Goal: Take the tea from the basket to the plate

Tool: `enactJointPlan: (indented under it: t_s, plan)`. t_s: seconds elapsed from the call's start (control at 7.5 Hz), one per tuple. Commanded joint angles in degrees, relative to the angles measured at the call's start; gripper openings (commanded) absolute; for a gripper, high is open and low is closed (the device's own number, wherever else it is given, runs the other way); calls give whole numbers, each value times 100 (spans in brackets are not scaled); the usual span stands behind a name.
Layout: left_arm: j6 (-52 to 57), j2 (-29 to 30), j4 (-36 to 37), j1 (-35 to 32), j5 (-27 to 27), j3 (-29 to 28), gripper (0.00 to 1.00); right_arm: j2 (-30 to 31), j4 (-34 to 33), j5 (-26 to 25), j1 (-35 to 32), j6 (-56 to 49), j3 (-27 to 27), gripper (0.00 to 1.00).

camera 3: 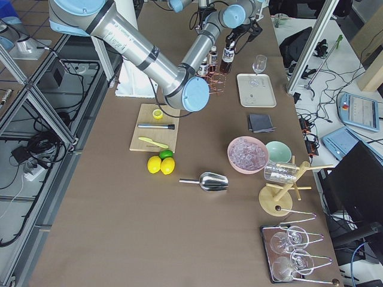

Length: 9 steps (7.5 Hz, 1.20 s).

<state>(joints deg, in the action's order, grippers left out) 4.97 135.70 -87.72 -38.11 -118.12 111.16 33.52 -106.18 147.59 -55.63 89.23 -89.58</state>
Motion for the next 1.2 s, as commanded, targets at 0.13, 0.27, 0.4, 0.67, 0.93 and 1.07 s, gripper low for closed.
enactJointPlan:
  t_s: [0.13,0.27,0.4,0.67,0.93,1.07]
  plan:
    - [4,9,0,-4,0,2,0,-239,44,174,-535,-954,840,0]
    - [4,9,9,-4,0,63,0,-589,306,165,-580,-1334,1681,0]
    - [4,0,18,-39,8,160,0,-619,796,148,-571,-1781,2255,0]
    - [4,-9,79,-275,-9,353,0,-819,1309,-263,-502,-2354,3224,0]
    - [13,-209,88,-722,-463,554,0,-987,1415,-730,-379,-3094,3657,0]
    - [39,-455,79,-1055,-623,713,0,-1049,1721,-775,-352,-3113,3885,0]
